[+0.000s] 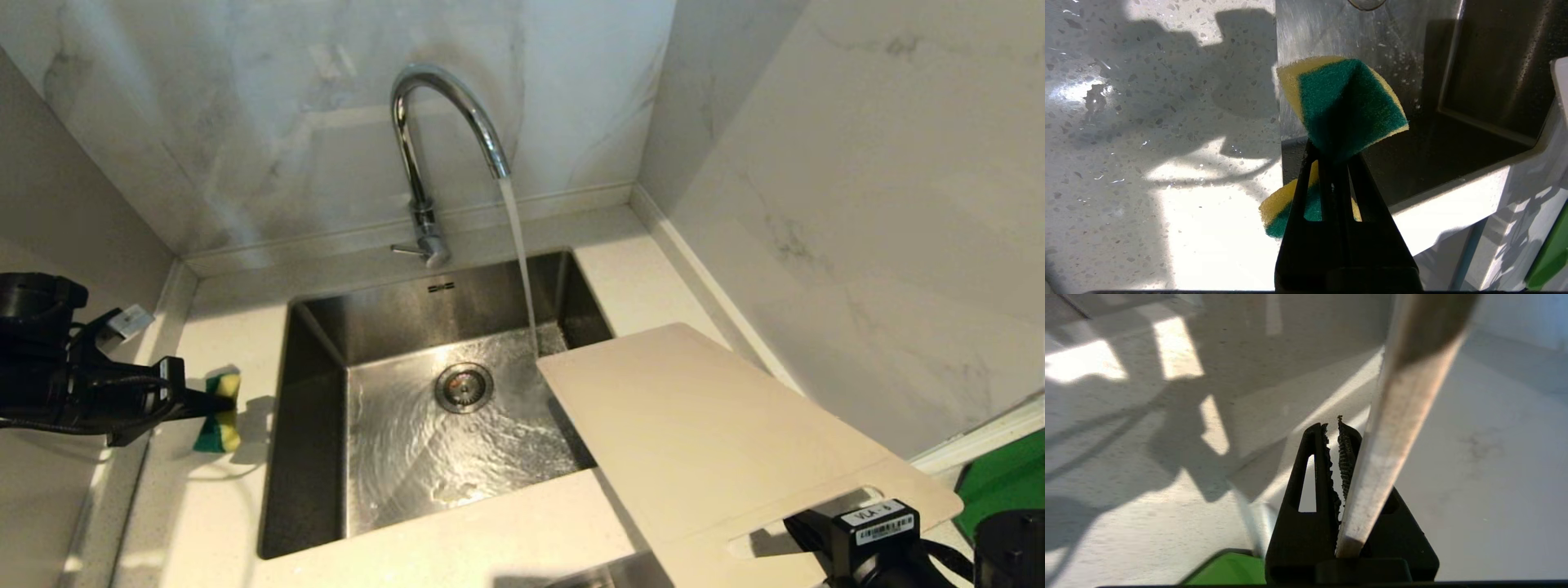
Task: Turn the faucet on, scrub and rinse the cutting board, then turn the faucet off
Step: Put down the cutting board
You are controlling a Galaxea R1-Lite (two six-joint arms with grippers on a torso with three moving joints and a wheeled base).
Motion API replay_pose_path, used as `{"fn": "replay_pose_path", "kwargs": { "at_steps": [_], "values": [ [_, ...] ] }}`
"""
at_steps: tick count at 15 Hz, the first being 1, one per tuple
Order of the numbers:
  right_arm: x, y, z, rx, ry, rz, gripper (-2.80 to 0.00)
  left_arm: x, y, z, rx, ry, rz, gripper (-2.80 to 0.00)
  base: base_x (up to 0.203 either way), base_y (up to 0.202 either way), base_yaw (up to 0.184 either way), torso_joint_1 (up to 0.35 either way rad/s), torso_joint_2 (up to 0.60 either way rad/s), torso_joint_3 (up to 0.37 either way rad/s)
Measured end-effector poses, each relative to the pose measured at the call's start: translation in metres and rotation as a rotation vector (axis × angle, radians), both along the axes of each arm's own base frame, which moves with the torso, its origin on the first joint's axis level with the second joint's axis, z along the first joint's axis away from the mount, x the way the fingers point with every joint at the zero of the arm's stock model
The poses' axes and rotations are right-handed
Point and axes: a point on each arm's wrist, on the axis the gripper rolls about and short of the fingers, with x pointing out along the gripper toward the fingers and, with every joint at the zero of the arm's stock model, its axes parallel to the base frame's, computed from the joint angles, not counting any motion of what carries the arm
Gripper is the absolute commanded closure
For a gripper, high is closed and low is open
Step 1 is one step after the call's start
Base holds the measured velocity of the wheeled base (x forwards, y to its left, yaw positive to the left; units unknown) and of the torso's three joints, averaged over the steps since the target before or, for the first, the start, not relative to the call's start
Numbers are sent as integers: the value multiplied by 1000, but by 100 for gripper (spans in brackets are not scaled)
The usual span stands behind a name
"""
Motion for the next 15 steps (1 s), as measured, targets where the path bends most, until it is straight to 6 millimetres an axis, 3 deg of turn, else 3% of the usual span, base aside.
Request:
{"fn": "replay_pose_path", "kwargs": {
  "at_steps": [6, 12, 15],
  "values": [
    [2, 3, -18, 95, 180, -11, 0, 10, -1, -6, 3, -20, -10, 0, 0, 0, 0, 0, 0, 0],
    [28, 9, -28, 209, 348, 106, 0, 19, 0, -16, 2, -20, -10, 0, 0, 0, 0, 0, 0, 0],
    [32, 6, -40, 233, 442, 133, 0, 24, 1, -22, 2, -9, -12, 0, 0, 0, 0, 0, 0, 0]
  ]
}}
